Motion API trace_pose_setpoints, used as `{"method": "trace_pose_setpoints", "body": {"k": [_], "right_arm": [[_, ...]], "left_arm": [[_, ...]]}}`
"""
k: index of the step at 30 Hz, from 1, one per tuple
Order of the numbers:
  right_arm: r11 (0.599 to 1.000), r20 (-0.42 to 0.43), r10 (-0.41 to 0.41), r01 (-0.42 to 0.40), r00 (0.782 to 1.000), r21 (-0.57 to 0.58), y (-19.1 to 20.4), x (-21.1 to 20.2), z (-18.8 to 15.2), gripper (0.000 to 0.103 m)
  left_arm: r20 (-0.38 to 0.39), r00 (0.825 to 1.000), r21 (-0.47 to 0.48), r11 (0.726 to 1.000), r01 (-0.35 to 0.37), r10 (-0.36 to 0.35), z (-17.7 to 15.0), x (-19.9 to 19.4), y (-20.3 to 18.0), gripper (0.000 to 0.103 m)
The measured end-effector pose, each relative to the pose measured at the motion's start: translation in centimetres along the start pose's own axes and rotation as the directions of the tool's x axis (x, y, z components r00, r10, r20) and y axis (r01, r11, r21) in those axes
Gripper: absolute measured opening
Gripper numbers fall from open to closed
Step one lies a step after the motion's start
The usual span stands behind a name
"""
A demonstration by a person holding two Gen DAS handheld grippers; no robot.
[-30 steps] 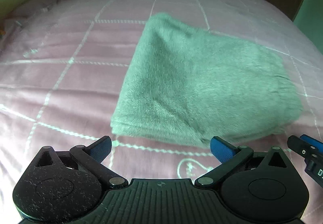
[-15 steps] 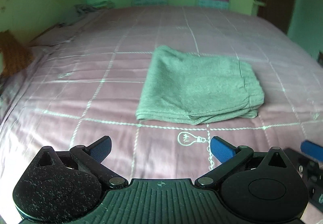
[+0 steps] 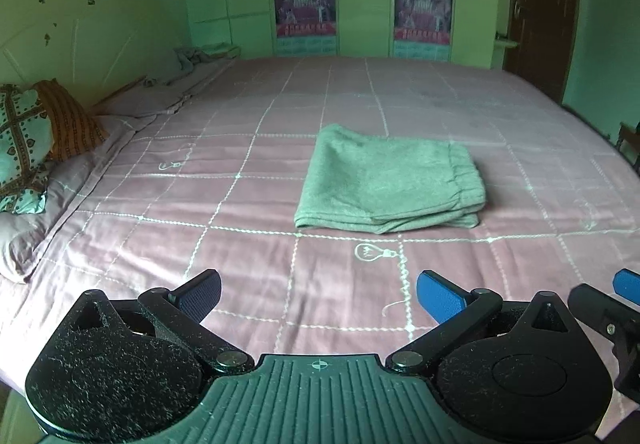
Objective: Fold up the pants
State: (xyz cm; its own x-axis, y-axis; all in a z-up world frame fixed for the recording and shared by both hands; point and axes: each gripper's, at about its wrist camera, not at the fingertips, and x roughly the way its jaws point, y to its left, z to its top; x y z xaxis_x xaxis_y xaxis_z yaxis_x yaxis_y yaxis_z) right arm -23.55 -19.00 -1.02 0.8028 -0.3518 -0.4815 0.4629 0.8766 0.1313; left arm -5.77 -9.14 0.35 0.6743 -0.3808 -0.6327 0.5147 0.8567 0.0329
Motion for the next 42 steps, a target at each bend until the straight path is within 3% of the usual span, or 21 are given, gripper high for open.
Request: {"method": "trace_pose_setpoints", "body": {"k": [4, 13, 20, 29, 42], "right_arm": [[1.0, 0.041, -0.016, 0.016, 0.999, -0.001, 0.0, -1.7, -0.3, 0.071], [0.998, 0.079, -0.05, 0.052, 0.996, -0.029, 0.2, -3.5, -1.0, 0.074], [0.995, 0.135, -0.089, 0.093, 0.987, -0.026, 0.3, -4.9, -0.1, 0.079], [0.993, 0.168, -0.107, 0.113, 0.98, -0.029, 0.8, -5.9, 0.2, 0.082], [0.995, 0.156, -0.104, 0.104, 0.982, 0.006, 1.1, -5.5, -0.1, 0.083]], "left_arm": [[0.05, 0.999, -0.02, 1.0, 0.009, -0.008, -1.3, -2.4, 0.1, 0.103], [0.092, 0.996, 0.054, 0.998, -0.022, 0.017, -2.6, -5.2, -1.0, 0.103], [0.104, 0.994, 0.018, 1.0, -0.017, 0.015, -2.9, -6.9, -0.6, 0.103], [0.134, 0.991, 0.027, 0.999, -0.017, 0.014, -2.3, -8.3, -1.3, 0.103], [0.117, 0.993, 0.003, 1.0, -0.001, 0.001, -1.6, -8.0, -1.2, 0.103]]}}
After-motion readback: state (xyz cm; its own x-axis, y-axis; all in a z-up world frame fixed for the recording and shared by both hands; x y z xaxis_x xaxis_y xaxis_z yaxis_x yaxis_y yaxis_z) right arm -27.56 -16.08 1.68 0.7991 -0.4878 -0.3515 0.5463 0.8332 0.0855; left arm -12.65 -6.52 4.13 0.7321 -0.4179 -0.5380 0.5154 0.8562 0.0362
